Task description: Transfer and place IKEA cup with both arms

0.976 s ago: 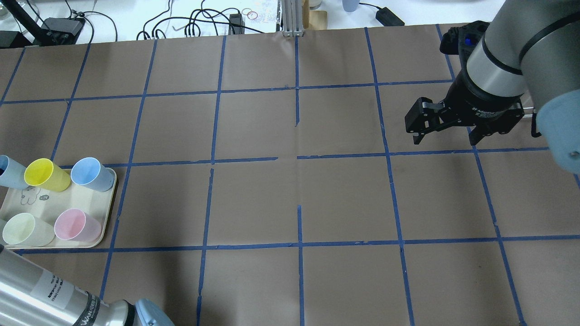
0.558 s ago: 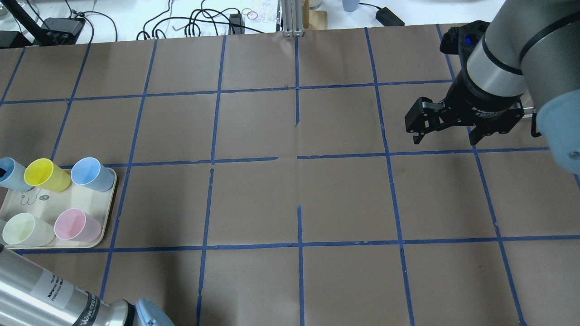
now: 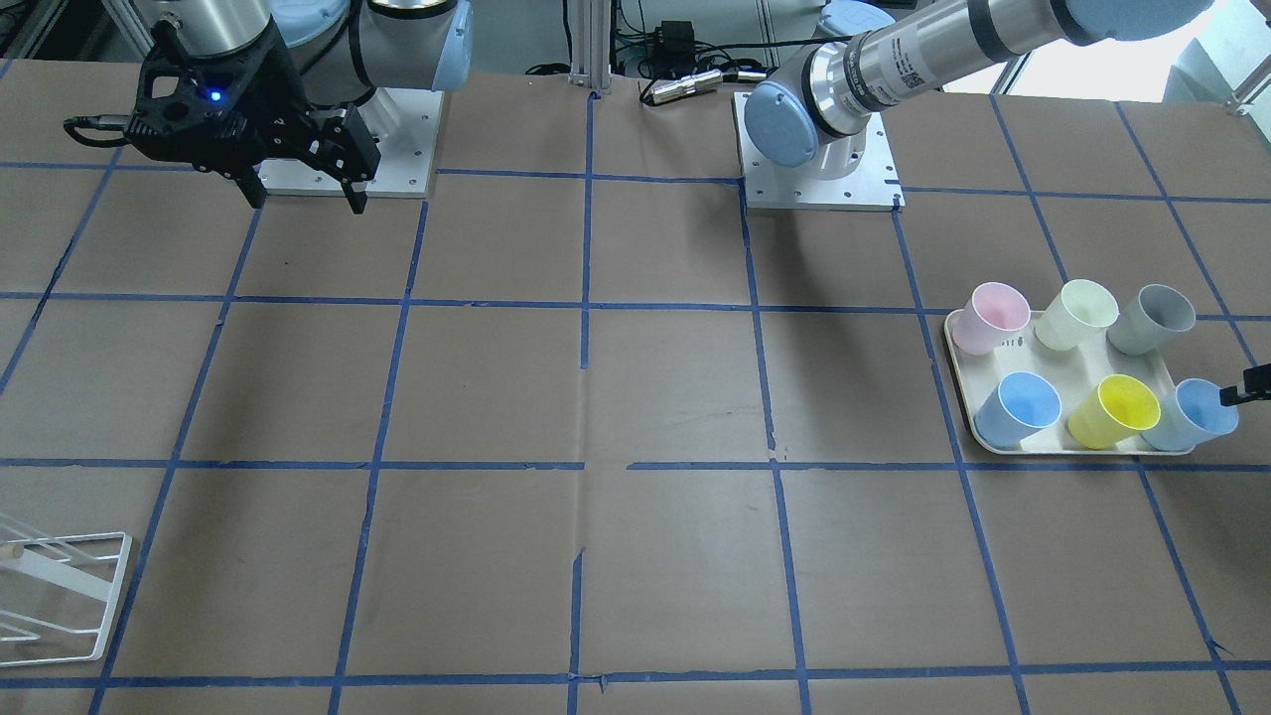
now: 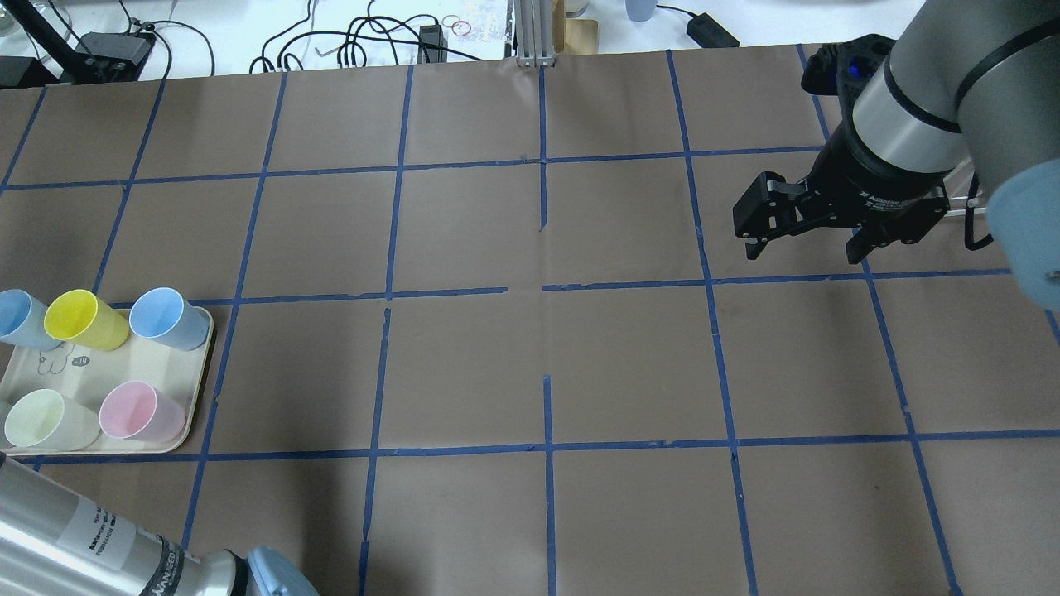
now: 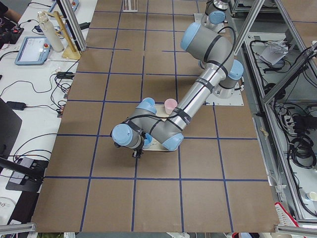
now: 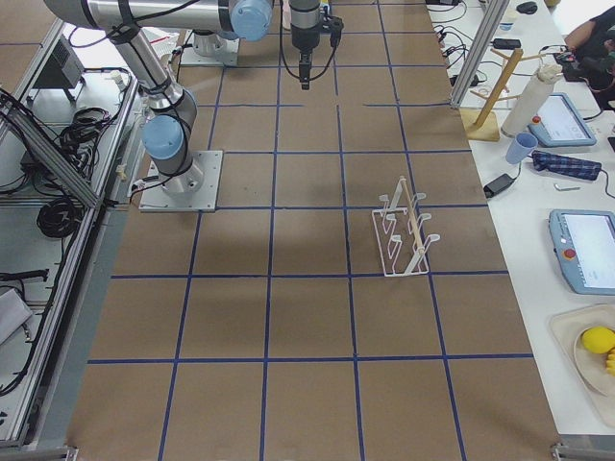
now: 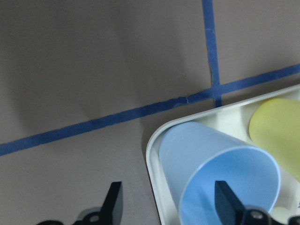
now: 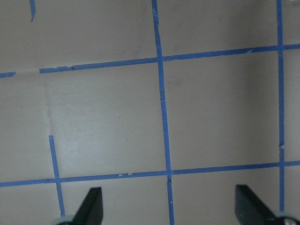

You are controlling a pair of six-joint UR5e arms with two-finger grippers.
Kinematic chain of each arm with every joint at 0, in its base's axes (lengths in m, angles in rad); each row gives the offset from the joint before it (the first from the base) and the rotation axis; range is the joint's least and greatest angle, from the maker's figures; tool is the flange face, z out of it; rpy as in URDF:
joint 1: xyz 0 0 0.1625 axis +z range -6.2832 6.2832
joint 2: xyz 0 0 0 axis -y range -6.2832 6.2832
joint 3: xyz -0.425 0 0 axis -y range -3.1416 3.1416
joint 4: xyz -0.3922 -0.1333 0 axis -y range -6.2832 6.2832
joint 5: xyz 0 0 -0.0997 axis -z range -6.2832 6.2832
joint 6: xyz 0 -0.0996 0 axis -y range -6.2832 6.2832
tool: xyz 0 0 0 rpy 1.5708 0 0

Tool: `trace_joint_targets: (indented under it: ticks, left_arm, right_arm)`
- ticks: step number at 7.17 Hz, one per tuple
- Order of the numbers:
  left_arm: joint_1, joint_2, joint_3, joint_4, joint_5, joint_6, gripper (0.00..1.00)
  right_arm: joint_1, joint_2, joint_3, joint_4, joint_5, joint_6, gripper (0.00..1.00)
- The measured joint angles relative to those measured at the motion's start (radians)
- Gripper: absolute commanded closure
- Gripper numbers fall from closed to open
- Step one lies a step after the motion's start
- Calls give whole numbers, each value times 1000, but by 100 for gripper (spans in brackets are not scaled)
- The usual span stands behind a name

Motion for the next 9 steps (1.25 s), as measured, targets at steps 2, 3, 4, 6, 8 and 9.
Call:
trace_joint_targets:
  ticks: [2, 3, 4, 6, 8, 9]
  left_arm:
    - [-56, 78, 42, -73, 11, -32, 0]
    - [-134, 131, 50, -102, 11, -98, 0]
    - [-236, 182, 40, -122, 9, -193, 0]
    - [-451, 289, -16, -148, 5, -448, 0]
    - [-619, 434, -135, -154, 0, -666, 0]
    - [-682, 515, -206, -150, -2, -743, 0]
  right_arm:
    - [-2, -1, -1, 6, 8, 1, 0]
    - [-2, -1, -1, 9, 5, 1, 0]
    - [-2, -1, -1, 10, -4, 1, 0]
    - [-3, -1, -1, 10, -19, 4, 0]
    - [-2, -1, 0, 10, -21, 7, 0]
    - [-2, -1, 1, 9, -21, 8, 0]
